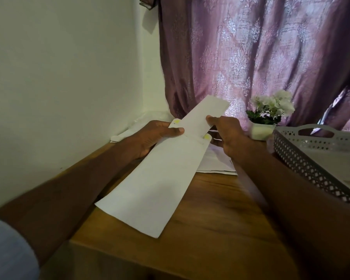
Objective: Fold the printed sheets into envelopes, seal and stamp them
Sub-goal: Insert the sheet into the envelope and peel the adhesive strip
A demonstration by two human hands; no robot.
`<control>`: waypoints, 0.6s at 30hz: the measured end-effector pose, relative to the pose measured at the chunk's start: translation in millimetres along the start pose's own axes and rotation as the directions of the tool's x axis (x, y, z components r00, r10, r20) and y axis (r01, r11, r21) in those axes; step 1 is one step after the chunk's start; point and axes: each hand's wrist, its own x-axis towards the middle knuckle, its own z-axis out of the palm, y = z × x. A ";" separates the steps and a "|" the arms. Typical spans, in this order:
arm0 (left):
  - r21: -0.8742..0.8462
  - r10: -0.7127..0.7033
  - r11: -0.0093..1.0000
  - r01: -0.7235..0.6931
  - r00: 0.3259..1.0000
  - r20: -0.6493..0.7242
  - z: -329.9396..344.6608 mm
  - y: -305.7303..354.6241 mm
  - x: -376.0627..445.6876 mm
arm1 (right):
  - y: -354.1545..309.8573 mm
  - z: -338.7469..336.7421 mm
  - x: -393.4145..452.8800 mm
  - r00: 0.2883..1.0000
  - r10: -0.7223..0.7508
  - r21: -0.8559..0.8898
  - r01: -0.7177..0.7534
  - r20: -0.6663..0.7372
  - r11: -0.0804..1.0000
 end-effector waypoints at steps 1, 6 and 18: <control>-0.013 0.005 1.000 -0.005 1.000 0.007 0.1 0.3 2.1 | -1.1 -1.5 -0.4 1.000 -0.004 0.005 0.004 -0.006 1.000; -0.085 -0.001 0.996 0.005 0.999 0.047 -5.5 -1.3 4.4 | -6.2 1.6 -0.6 0.999 -0.030 0.018 0.030 -0.018 0.999; -0.052 -0.013 0.999 0.016 0.999 0.052 -5.5 -2.7 6.6 | -3.4 0.7 -2.9 0.999 -0.031 -0.003 0.031 -0.009 1.000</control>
